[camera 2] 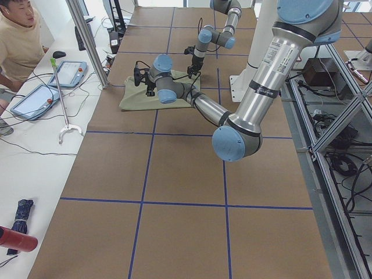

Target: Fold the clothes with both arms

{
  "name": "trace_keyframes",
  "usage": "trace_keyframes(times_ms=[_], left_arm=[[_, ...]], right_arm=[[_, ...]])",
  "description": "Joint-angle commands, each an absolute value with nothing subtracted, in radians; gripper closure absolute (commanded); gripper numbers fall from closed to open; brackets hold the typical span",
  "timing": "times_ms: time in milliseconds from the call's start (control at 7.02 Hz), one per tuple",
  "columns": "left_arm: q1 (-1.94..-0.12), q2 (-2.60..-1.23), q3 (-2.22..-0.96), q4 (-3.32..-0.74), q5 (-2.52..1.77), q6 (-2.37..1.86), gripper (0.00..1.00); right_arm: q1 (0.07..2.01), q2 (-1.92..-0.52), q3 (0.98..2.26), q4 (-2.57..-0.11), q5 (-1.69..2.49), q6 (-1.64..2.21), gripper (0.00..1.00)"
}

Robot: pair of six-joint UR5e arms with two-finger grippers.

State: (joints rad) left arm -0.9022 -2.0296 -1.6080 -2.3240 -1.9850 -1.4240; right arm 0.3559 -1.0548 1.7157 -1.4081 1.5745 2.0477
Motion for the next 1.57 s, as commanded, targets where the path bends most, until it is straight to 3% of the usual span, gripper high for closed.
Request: trace_keyframes(times_ms=[0,427,712,997,1425], left_arm=[[-0.900,-2.031,-1.603,-2.324,-1.985,-1.425,0.38],[-0.882,-2.034,-1.617,-2.325,-1.988,-1.509,0.38],[-0.717,-2.022,-1.667,-2.327,-1.962,-1.741,0.39],[-0.483,-1.956,-1.803,-2.281,-1.783,-1.921,0.39],[-0.371,-1.954,-1.885,-2.102,-1.718,-2.023,0.39]], right_arm=[[0.357,-1.060,1.720,-1.408,1.566,2.046,1.00],[0.359,-1.100,1.800,-1.411,1.568,2.045,1.00],[0.293,-1.187,1.918,-1.425,1.549,2.058,1.00],[0.244,-1.204,2.012,-1.550,1.530,2.112,1.00],[0.241,-1.219,2.028,-1.572,1.535,2.112,1.00]])
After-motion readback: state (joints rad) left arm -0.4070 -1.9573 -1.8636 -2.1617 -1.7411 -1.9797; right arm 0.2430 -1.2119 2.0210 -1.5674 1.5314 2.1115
